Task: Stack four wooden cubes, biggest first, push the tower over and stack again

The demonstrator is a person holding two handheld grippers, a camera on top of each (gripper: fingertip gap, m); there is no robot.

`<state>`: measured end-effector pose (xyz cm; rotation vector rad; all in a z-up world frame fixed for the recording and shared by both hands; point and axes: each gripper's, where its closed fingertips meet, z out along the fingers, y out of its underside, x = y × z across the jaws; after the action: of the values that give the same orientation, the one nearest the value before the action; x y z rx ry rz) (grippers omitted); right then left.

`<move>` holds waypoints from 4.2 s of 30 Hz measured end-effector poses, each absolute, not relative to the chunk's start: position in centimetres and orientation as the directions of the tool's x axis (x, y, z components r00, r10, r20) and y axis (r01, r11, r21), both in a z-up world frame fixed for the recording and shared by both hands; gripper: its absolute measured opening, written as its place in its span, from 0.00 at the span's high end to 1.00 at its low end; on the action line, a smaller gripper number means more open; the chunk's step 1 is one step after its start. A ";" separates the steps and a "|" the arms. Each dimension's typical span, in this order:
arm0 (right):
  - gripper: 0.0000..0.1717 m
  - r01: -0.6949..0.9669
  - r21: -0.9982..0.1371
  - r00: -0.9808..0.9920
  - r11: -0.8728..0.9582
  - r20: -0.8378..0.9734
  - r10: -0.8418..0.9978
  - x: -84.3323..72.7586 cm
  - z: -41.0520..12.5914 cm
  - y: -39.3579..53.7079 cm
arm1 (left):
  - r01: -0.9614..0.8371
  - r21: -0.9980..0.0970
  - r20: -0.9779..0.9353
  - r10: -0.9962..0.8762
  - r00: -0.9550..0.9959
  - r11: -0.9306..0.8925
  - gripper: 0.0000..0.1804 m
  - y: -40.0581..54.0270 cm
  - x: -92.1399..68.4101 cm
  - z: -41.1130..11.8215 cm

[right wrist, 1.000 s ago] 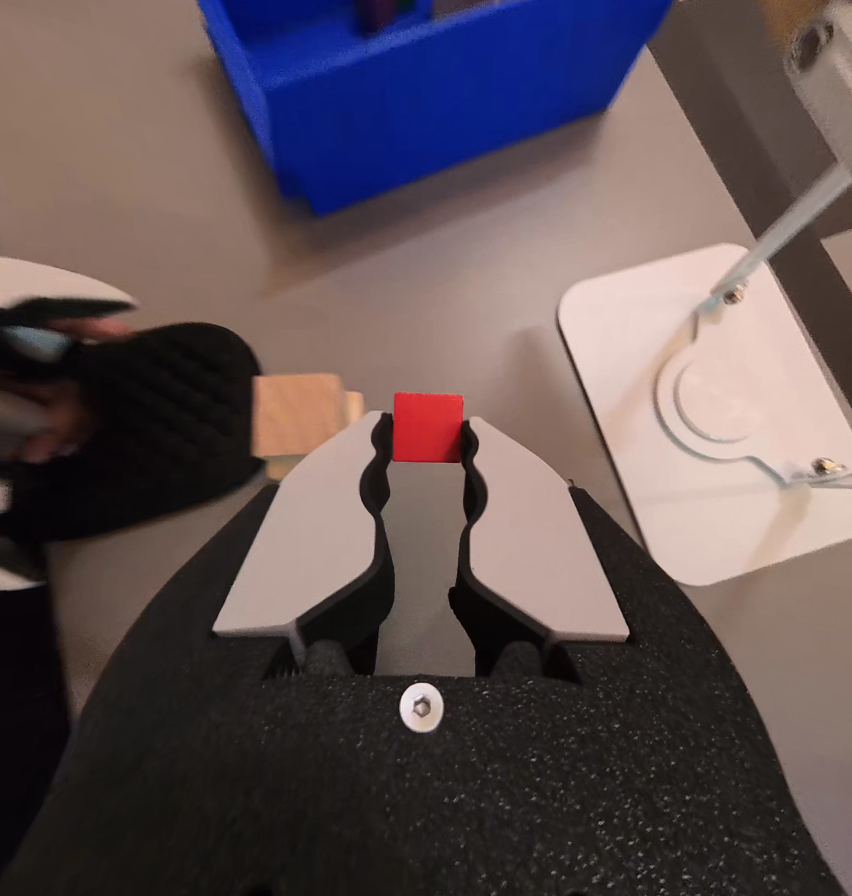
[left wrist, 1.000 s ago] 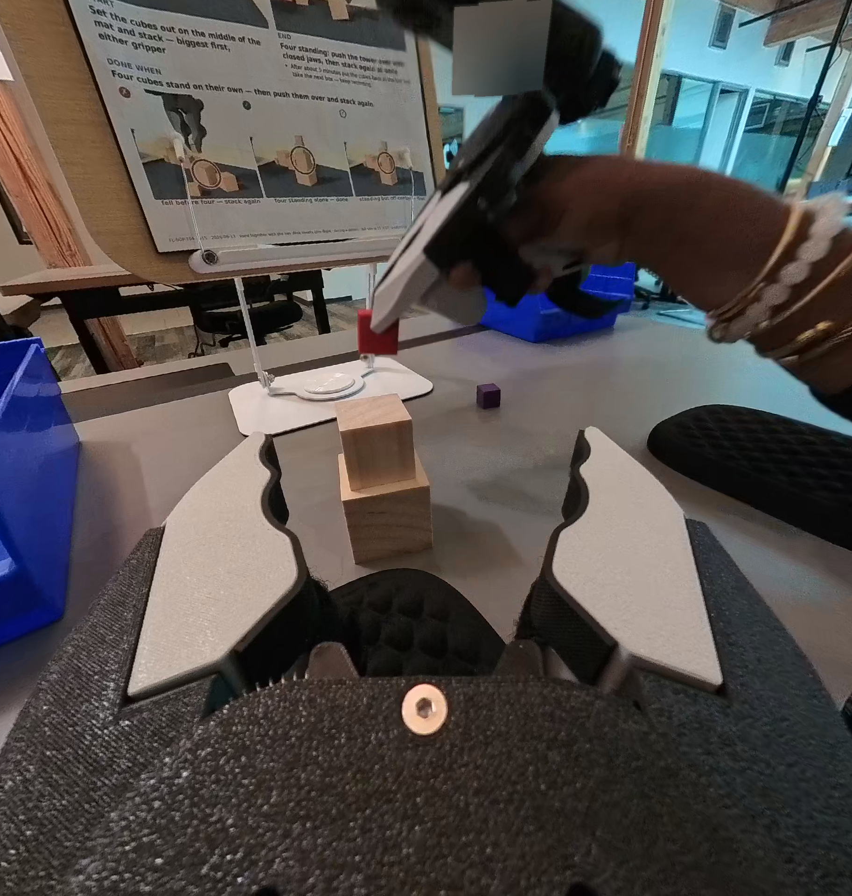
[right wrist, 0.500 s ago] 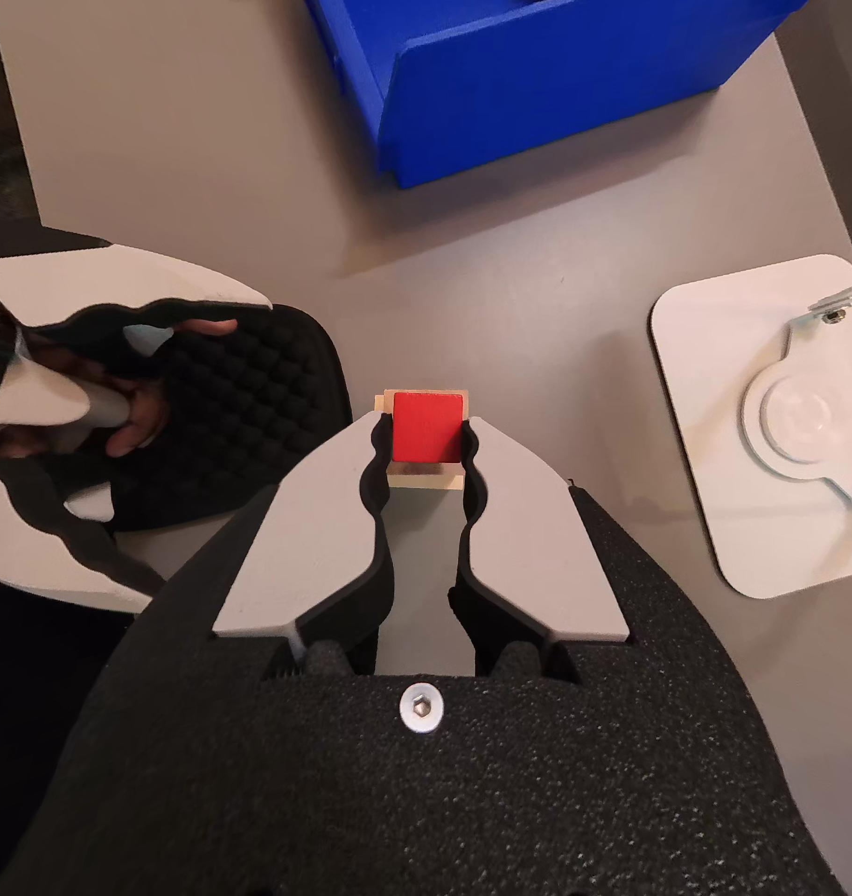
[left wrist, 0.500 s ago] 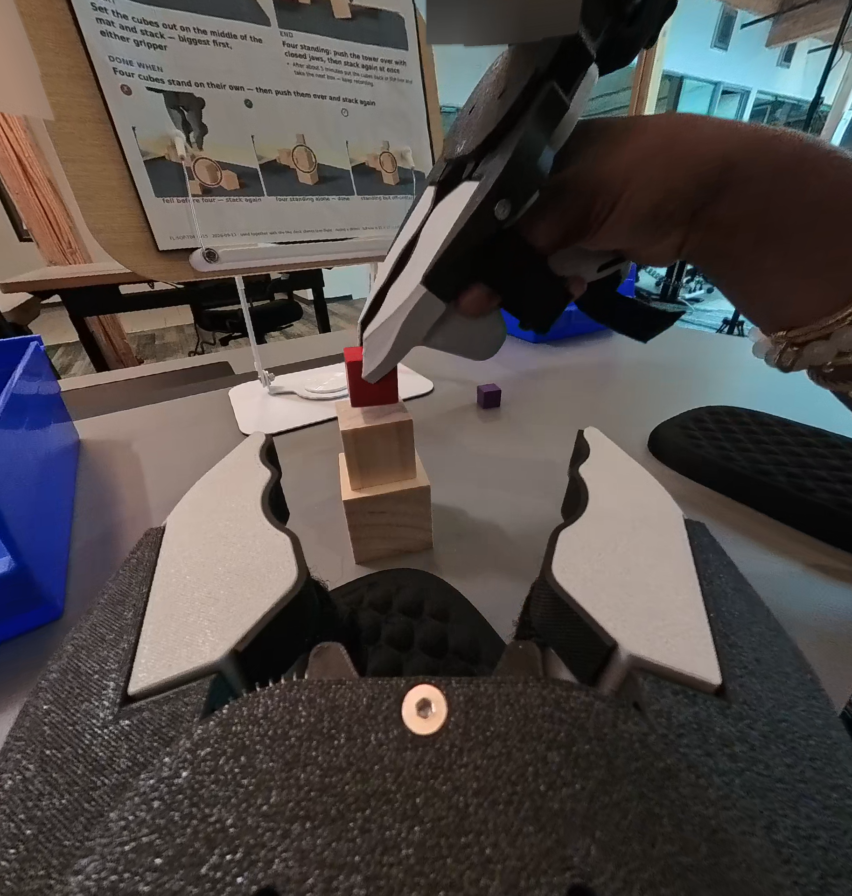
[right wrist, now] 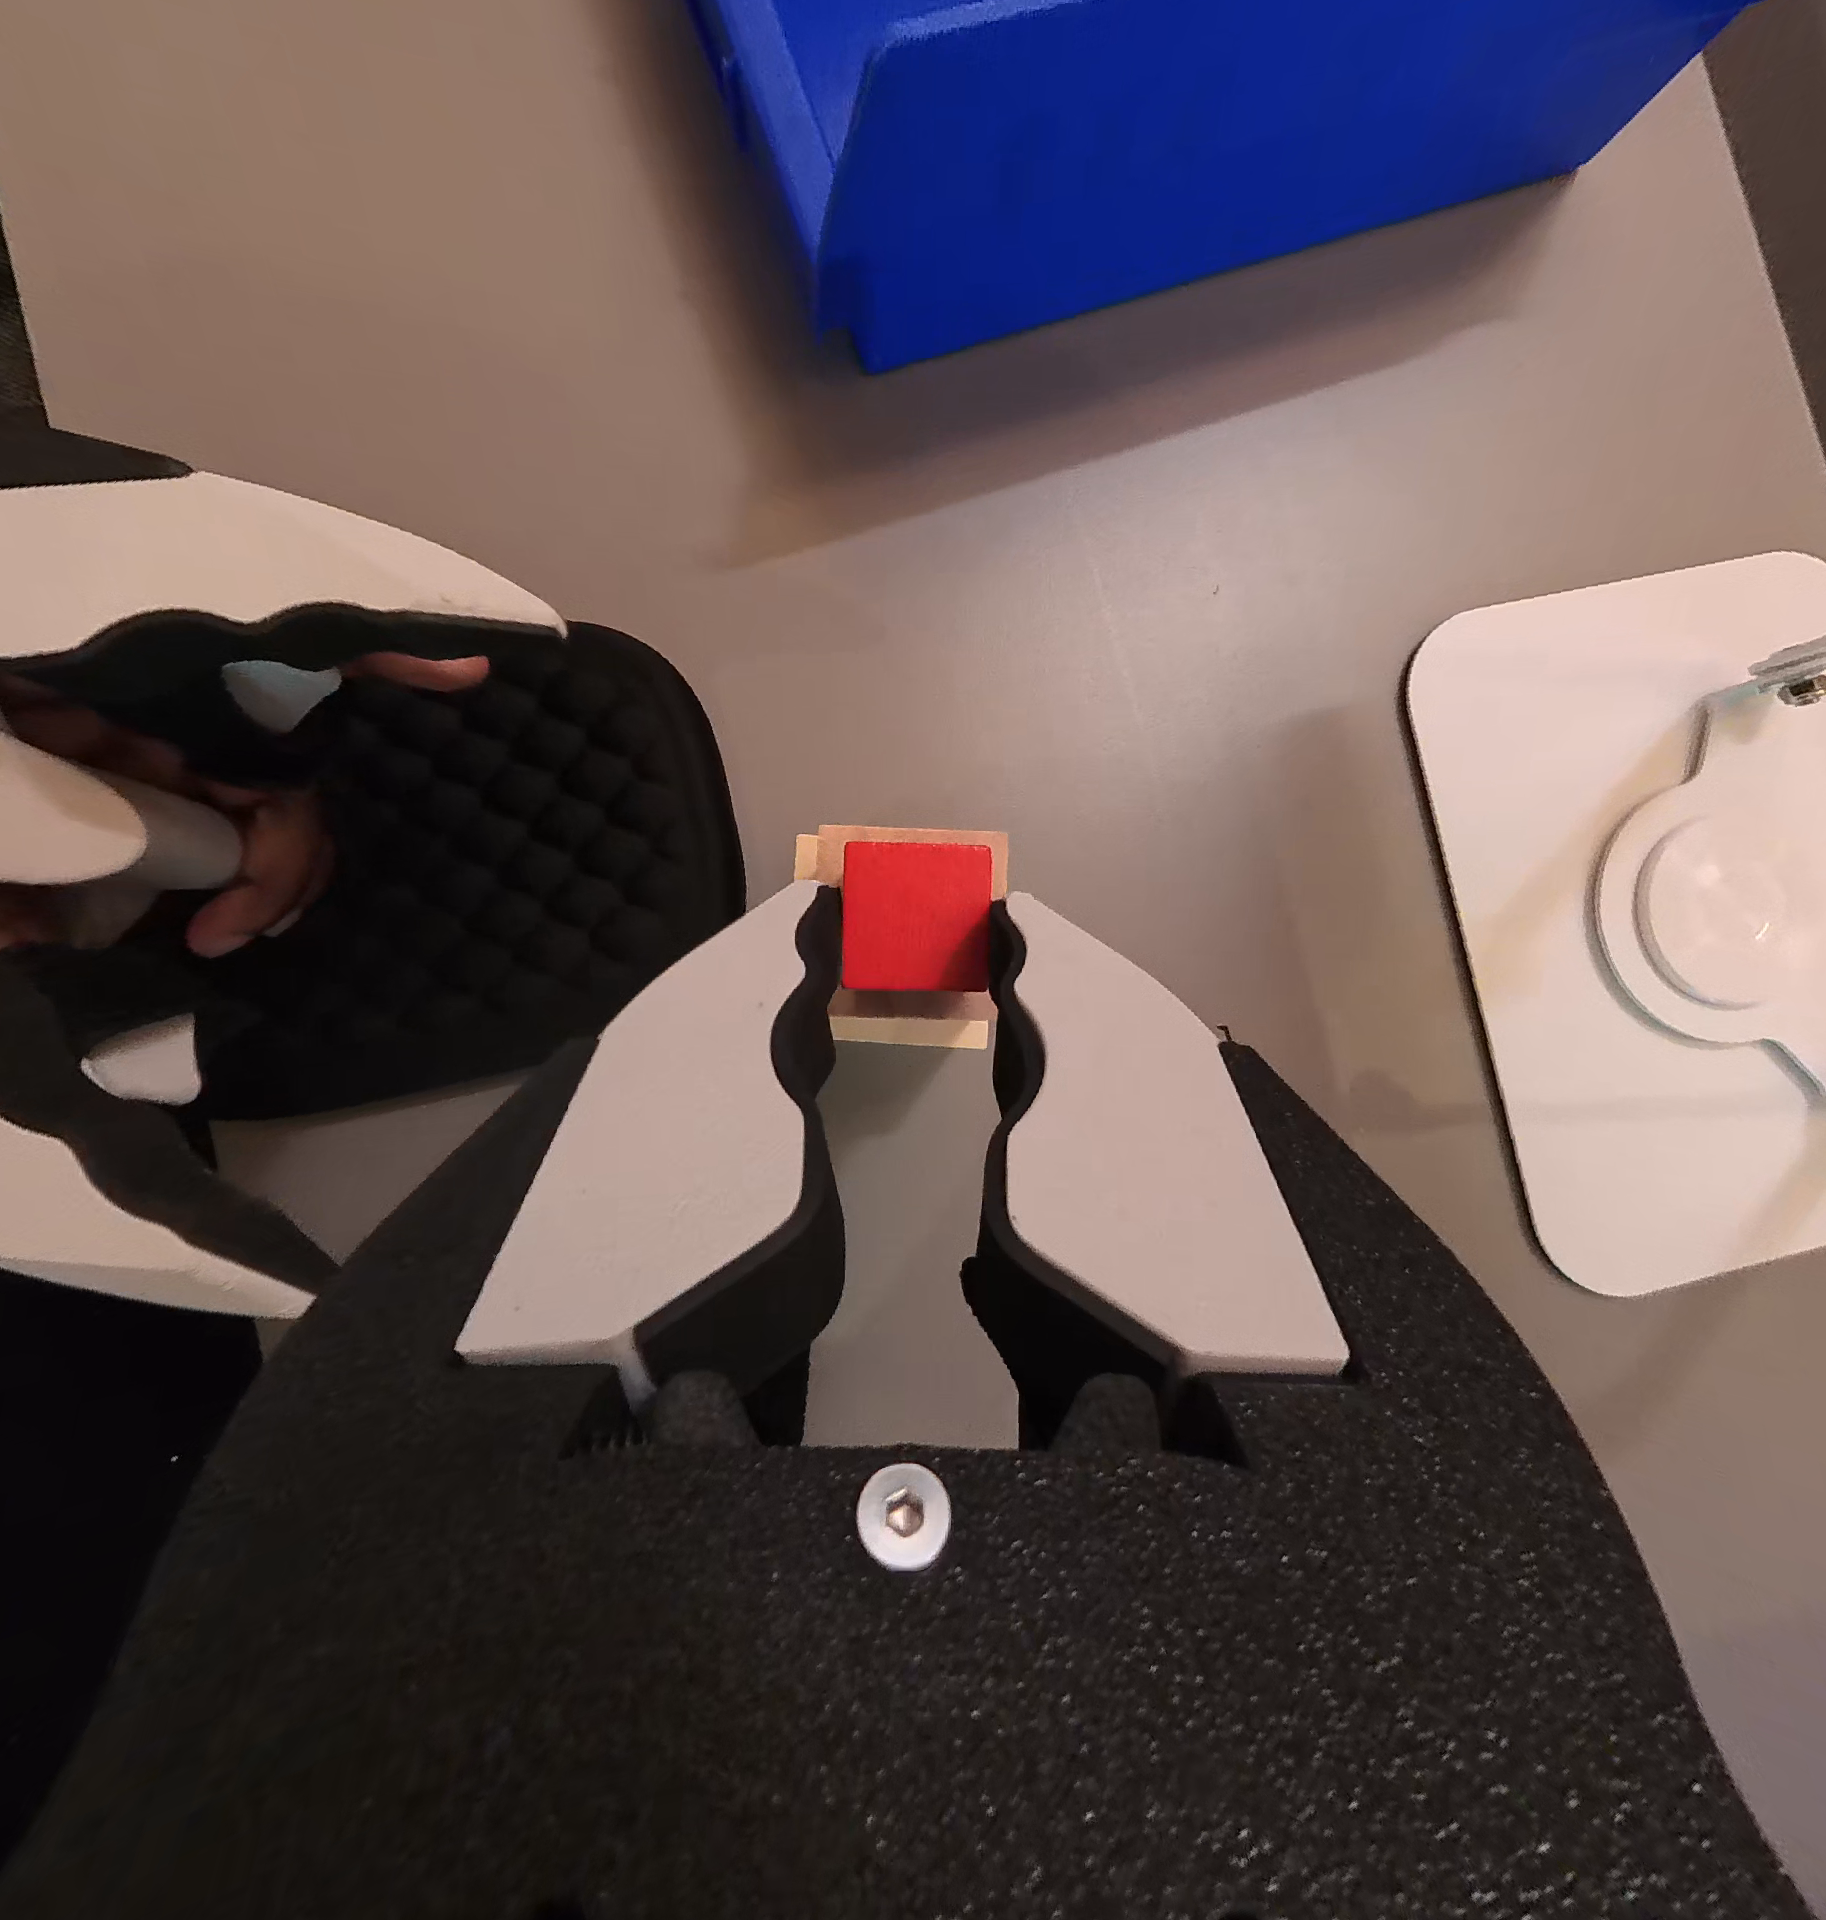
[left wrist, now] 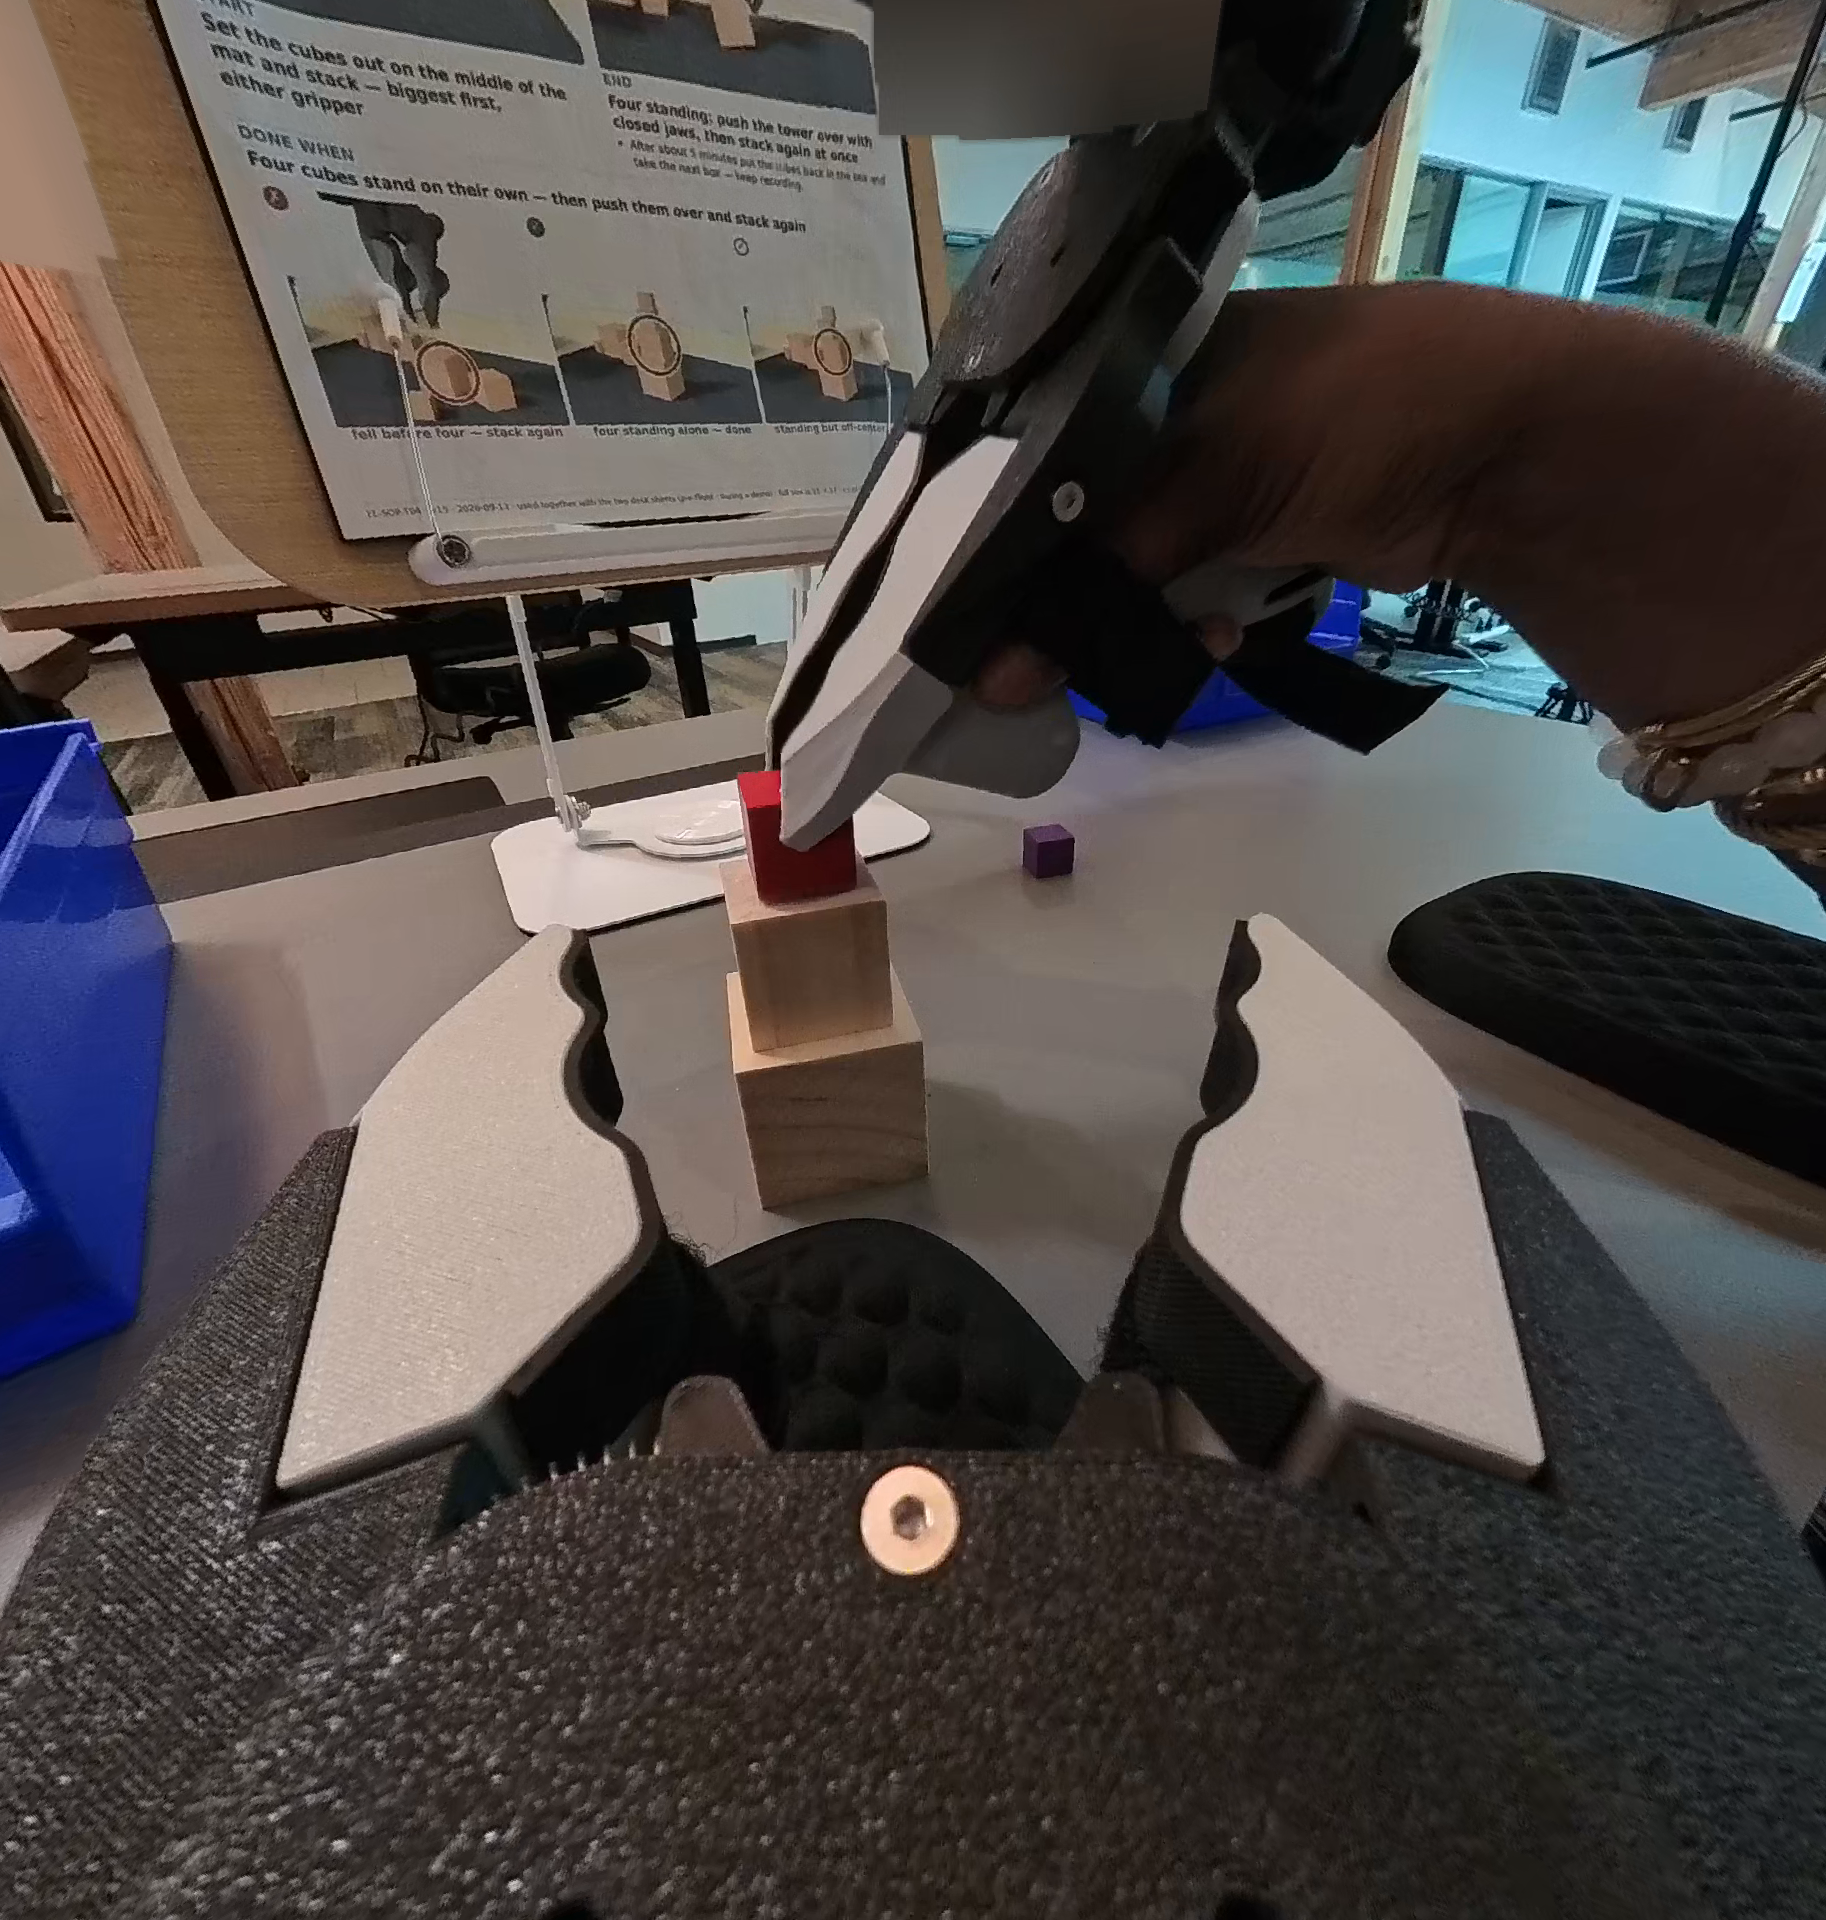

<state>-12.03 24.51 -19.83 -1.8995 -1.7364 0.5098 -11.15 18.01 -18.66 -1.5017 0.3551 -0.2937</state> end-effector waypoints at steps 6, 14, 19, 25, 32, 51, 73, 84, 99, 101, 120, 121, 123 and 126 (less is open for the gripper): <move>0.84 0.796 -0.602 0.120 -0.064 0.054 0.991 -12.1 -19.9 24.7 | -0.027 -0.998 -0.046 -0.403 0.914 0.051 0.38 18.0 -11.2 -18.6; 0.72 0.775 -0.627 0.130 -0.080 0.035 0.991 -12.1 -19.5 24.7 | -0.028 -0.998 -0.046 -0.403 0.914 0.051 0.38 18.0 -11.2 -18.7; 0.71 0.743 -0.664 0.149 -0.085 0.040 0.988 -9.1 -17.5 26.7 | -0.026 -0.998 -0.045 -0.403 0.914 0.053 0.38 18.0 -11.2 -18.6; 0.69 0.872 -0.489 0.064 0.014 0.142 0.988 0.3 -21.1 33.9 | -0.036 -0.998 -0.055 -0.401 0.914 0.053 0.38 18.0 -11.1 -18.7; 0.70 0.912 -0.409 0.051 0.008 0.133 0.990 5.0 -27.9 38.0 | -0.046 -0.998 -0.062 -0.399 0.915 0.047 0.39 18.1 -11.1 -18.8; 0.88 0.771 -0.634 0.149 -0.057 0.092 0.985 -2.4 -20.3 32.8 | -0.042 -0.998 -0.056 -0.398 0.916 0.044 0.39 18.1 -11.1 -18.8; 0.87 0.873 -0.487 0.057 0.015 0.132 0.990 -11.5 -18.0 24.9 | -0.031 -0.998 -0.048 -0.399 0.916 0.048 0.41 18.0 -11.2 -18.7; 0.87 0.873 -0.487 0.051 0.020 0.132 0.990 -11.9 -18.1 24.9 | -0.031 -0.998 -0.047 -0.399 0.916 0.048 0.41 18.0 -11.2 -18.7; 0.69 0.798 -0.595 -0.031 0.095 0.117 0.993 -10.7 -16.4 25.1 | -0.028 -0.998 -0.046 -0.395 0.917 0.051 0.40 18.0 -11.3 -18.6; 0.76 0.780 -0.594 -0.124 0.197 0.161 0.979 -9.6 -16.6 25.7 | -0.030 -0.998 -0.048 -0.395 0.917 0.052 0.40 18.0 -11.2 -18.6; 1.00 0.726 -0.606 -0.378 0.325 0.044 0.925 -8.6 -24.4 23.3 | -0.032 -0.998 -0.047 -0.370 0.928 0.048 0.37 18.2 -11.5 -18.7; 1.00 0.723 -0.607 -0.378 0.330 0.052 0.924 -8.8 -24.4 23.3 | -0.032 -0.998 -0.047 -0.368 0.928 0.048 0.37 18.2 -11.5 -18.7; 1.00 0.720 -0.608 -0.376 0.334 0.063 0.925 -9.1 -24.3 23.4 | -0.032 -0.998 -0.047 -0.371 0.928 0.048 0.37 18.2 -11.5 -18.7; 1.00 0.711 -0.616 -0.377 0.340 0.075 0.923 -9.6 -24.0 23.4 | -0.030 -0.998 -0.046 -0.373 0.927 0.048 0.37 18.2 -11.5 -18.7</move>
<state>-9.62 23.43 -23.99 -1.4351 -2.1972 0.6983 -11.52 18.15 -18.67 -1.5078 0.3290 -0.2685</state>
